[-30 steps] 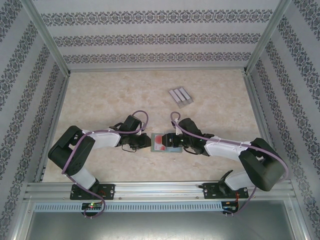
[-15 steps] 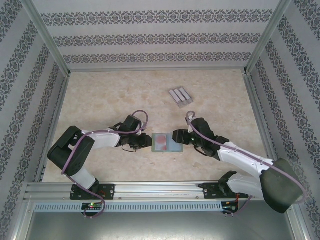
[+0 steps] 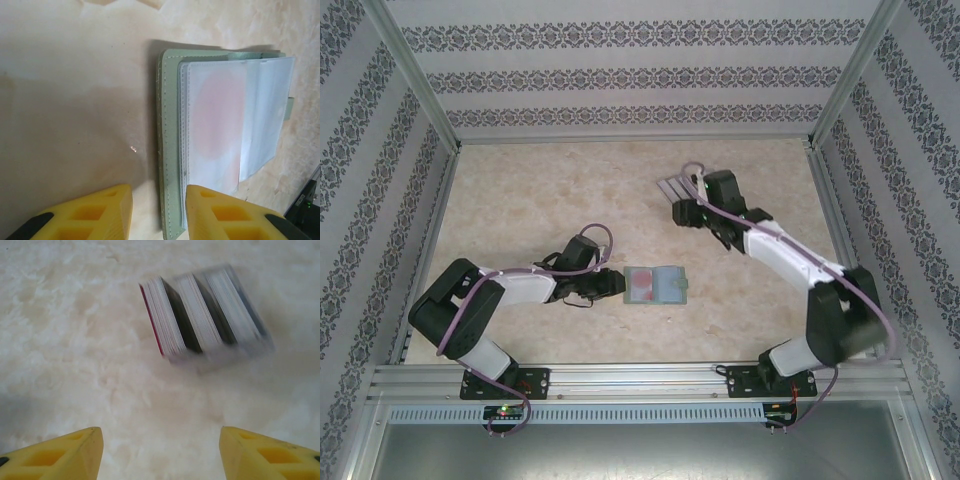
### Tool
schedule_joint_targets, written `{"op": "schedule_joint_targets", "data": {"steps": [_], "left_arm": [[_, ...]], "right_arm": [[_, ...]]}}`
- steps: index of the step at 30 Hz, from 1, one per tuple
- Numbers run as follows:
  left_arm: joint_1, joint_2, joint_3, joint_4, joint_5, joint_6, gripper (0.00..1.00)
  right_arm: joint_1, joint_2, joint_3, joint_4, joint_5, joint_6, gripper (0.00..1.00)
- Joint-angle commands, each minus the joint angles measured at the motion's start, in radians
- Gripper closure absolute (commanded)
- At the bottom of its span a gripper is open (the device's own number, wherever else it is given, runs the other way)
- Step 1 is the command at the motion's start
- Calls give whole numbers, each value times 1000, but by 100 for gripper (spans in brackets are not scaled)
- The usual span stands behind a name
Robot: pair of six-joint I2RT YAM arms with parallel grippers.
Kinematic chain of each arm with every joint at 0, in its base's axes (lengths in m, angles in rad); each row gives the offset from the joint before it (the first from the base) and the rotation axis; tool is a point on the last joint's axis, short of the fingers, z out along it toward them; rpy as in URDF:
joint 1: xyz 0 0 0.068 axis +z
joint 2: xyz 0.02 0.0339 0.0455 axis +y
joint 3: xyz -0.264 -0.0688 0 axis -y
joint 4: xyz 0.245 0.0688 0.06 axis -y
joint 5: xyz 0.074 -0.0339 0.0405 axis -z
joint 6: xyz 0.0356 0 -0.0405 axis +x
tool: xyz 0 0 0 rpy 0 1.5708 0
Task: Put the credit cards into the card holder
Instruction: Pick up the credit card from the storage box.
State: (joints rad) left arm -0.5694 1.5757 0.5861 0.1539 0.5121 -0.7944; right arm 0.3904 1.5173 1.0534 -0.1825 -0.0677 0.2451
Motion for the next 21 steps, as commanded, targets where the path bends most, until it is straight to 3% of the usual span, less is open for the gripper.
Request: {"op": "schedule_joint_targets", "data": {"steps": [1,12,16,21], "left_arm": [[-3,47,-56,-39,-129,-9,64],[-1,-8,-80,-58,-175,-25,59],[-1,-12,-102,-27,-168,-35,59],[-1,-23,-119,-23,-180,-32,58]], "right_arm": [[1,109,100,-52,21,-157,36],[-15,459,456,-170,81,-264,27],[-2,531,514,-165,258,-263,23],[5,518,497,-117,366,-265,24]]}}
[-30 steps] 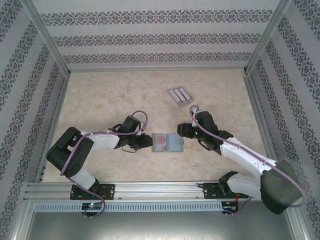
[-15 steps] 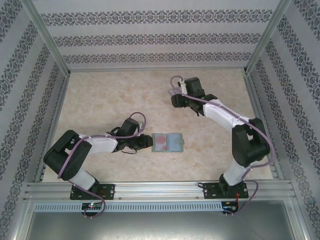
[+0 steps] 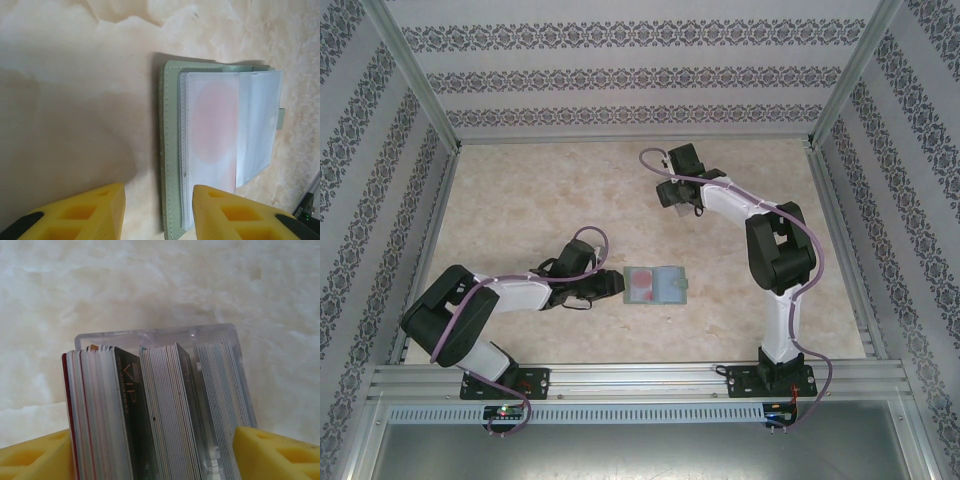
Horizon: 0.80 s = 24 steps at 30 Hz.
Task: Put the credit cards into the card holder
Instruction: Pick up the credit card from the storage box.
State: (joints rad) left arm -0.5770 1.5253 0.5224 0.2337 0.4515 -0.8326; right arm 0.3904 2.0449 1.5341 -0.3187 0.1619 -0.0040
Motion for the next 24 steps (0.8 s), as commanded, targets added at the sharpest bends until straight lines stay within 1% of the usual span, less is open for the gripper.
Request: {"op": "schedule_joint_targets", "data": {"steps": [1,4,8,10,12,15,19,22,24], "left_arm": [[6,32,-55,-101,-113,7,59],[6,23,-43,-123,-120,16,58],[6,48,-54,-95,-105,10,58],[5,39,-43,-117,-113,18,58],[6,26,-43,-126,-122,18,58],[6,50,-48,-98,-109,9,58],[6,49,-31,-128,-115,18,58],[6,70,-44,-91,-96,6,58],[6,63,-35,-106,-100,12,58]], "right_arm": [[5,-11,19,18,153,-20,25],[4,-18,26,14,181,-41,25],[5,-23,38,1,191,-81,26],[4,-27,35,4,204,-88,26],[4,-31,31,3,204,-96,28],[8,-29,34,4,228,-123,31],[13,-29,41,1,252,-147,32],[25,-32,54,2,286,-173,32],[28,-29,54,2,292,-177,33]]}}
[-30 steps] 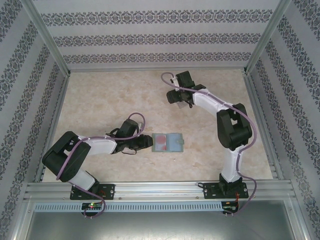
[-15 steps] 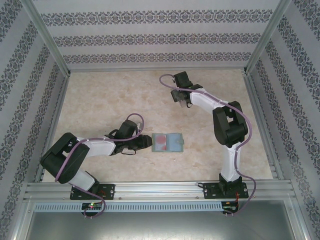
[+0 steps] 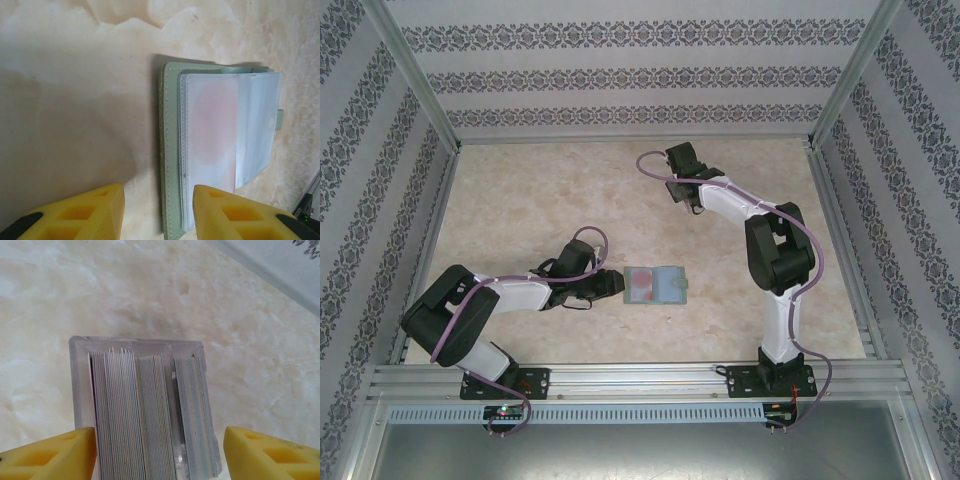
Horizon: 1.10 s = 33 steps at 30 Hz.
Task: Put the credit cards into the card holder
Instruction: Pick up the credit card from the storage box.
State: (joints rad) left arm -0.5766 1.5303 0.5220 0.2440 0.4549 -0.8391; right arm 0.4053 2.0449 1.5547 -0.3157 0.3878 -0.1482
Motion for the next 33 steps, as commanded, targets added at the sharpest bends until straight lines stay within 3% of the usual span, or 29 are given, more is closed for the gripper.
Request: {"op": "schedule_joint_targets", "data": {"steps": [1,9,25,31,33], "left_arm": [[6,49,-32,-129,-112,19,58],[6,64,-16,-137,-114,14,59],[4,82,-17,-122,-100,12,60],[4,82,-9,-131,-101,17,60],[4,98,-18,-105,-86,9,61]], "right_arm": [[16,-24,37,-3,66,-33,33],[32,1,51,-14,122,-64,37],[34,-16,60,-49,38,-35,85],[29,-63,63,-83,-38,10,100],[29,-81,68,-99,-65,23,100]]}}
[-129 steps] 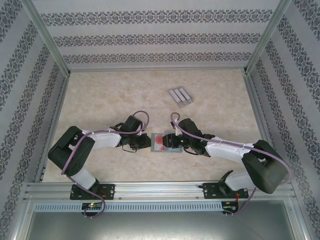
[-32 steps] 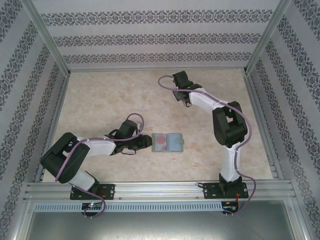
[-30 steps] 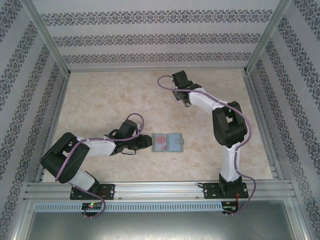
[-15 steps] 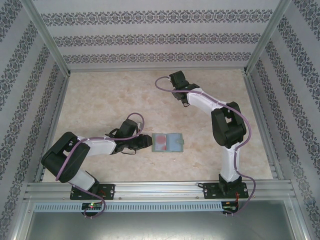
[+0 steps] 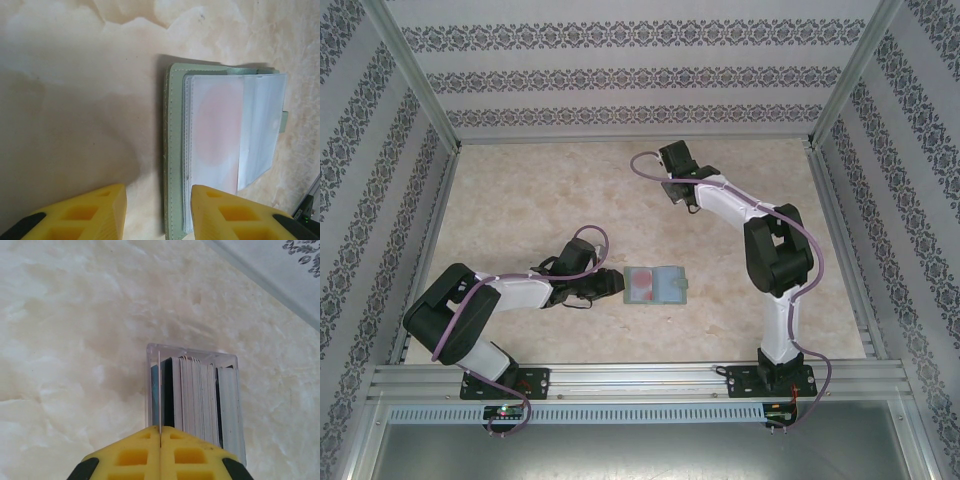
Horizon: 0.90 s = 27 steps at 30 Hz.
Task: Put the credit cards into the card holder
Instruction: Pick up the credit card from the storage box, then insert the credit card into the card slot.
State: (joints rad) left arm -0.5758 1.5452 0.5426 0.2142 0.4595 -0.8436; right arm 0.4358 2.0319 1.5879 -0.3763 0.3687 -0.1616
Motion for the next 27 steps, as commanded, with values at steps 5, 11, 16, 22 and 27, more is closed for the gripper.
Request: {"op": "schedule_joint_targets", "data": {"steps": [5,11,16,22,27], "left_arm": [[4,79,-23,-98,-96,24,62],[4,13,-72,-60,-115,14,62],[4,-17,-105,-36,-121,1,62],[-1,-67,-144,13,-105,8,61],[-5,-81,-137,18,-97,20,61]], "right_arm": [[-2,-142,7,-61,-114,93,100],[-2,-299,-68,-106,-341,236,100],[4,-480,-285,-50,-568,435,100],[-2,-622,-663,144,-909,662,100],[-22,-639,-856,225,-1079,695,100]]}}
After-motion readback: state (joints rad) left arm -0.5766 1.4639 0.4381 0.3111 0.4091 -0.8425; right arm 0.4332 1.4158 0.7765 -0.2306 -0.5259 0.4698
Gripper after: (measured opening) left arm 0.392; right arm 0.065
